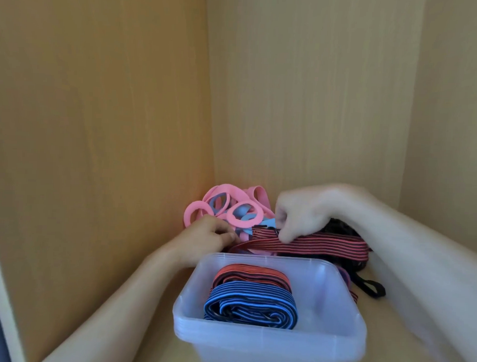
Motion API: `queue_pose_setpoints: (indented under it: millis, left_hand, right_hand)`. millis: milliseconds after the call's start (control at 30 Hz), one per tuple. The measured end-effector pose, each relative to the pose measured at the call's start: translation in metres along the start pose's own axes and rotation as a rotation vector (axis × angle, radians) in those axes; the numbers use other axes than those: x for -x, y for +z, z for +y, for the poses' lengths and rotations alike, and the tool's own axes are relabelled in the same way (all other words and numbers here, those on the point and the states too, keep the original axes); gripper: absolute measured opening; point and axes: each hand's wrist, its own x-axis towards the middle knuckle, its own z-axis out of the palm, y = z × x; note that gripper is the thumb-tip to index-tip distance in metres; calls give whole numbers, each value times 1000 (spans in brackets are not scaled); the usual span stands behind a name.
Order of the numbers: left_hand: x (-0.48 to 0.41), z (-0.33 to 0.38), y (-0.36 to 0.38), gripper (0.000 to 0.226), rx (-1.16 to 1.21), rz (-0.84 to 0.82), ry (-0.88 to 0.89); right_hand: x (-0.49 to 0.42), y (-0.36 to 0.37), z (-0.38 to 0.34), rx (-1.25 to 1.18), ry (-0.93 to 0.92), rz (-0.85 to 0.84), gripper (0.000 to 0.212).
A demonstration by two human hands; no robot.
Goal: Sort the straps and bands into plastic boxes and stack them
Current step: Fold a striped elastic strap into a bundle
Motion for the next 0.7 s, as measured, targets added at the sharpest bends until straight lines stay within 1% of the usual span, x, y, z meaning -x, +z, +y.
queue_pose_setpoints:
  millis: [100,167,300,467,600,700]
  left_hand:
    - [0,0,2,30,67,17,-14]
    - [0,0,3,31,158,39,-25]
    - [-1,3,7,17,331,114,0]
    - [-3,7,5,13,333,225,45]
    - [1,14,3,15,489,248,45]
    - [2,19,4,11,581,241,32]
  right_hand:
    - [7,-14,12,-112,7,85,22]
    - [11,-20,19,-180,-11,104,20]
    - [17,-25,31,-281,-25,144,14]
    - [14,-27,42,-293,-12,229,10]
    - [12,-24,48,-302,4,292,11]
    - [9,-24,50,-305,-4,287,10]
